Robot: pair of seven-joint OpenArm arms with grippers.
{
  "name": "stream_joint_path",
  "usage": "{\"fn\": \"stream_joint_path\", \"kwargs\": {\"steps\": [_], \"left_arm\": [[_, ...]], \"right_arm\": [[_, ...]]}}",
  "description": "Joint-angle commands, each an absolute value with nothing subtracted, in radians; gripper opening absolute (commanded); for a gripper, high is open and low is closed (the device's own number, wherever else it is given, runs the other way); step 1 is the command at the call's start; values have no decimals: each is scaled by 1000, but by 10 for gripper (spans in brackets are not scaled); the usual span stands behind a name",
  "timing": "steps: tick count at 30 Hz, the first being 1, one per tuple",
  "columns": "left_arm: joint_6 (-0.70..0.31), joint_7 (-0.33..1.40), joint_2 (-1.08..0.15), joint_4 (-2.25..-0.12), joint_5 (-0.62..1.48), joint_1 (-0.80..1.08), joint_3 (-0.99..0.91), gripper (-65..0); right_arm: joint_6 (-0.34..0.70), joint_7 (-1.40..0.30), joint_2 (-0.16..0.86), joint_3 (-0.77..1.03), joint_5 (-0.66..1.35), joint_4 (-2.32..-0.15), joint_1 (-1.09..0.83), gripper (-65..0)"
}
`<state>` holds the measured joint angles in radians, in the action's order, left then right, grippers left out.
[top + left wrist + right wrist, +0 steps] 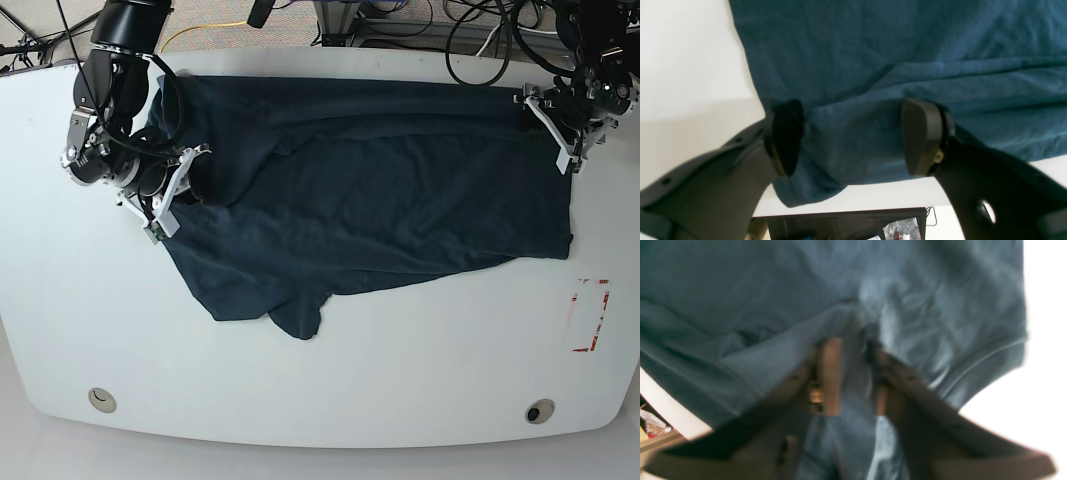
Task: Fold the T-shirt properly
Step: 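Pull the grasped edge outward with the right gripper and release it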
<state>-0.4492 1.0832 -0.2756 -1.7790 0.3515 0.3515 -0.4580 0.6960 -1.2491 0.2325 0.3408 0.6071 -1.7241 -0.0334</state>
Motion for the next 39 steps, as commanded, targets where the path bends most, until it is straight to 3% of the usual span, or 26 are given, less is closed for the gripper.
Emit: {"fn": "stream_joint_path", "kwargs": {"steps": [1, 5, 8, 13, 18, 32, 39], "left_arm": [[-450, 1075, -294, -1793, 357, 346, -466, -222], [-450, 1075, -298, -1802, 364, 346, -467, -222], [-450, 1075, -297, -1802, 366, 346, -469, -222], [-455, 1073, -297, -1802, 366, 351, -484, -222], [-559, 1073, -292, -1799, 360, 352, -532, -222], [-590, 1076, -292, -1802, 366, 386, -587, -222], [-694, 1076, -268, -1801, 364, 386, -587, -218]], "right_arm": [[698, -1230, 251, 352, 621, -1744, -15, -395], [698, -1231, 275, 410, 630, -1842, -96, -214], [698, -1231, 277, 455, 630, -1903, -154, -166], [698, -1231, 283, 522, 630, -1948, -262, -200], [698, -1231, 277, 591, 630, -1960, -364, -236], [698, -1231, 228, 602, 634, -1959, -456, -227], [698, -1236, 229, 602, 792, -1959, -475, -225]]}}
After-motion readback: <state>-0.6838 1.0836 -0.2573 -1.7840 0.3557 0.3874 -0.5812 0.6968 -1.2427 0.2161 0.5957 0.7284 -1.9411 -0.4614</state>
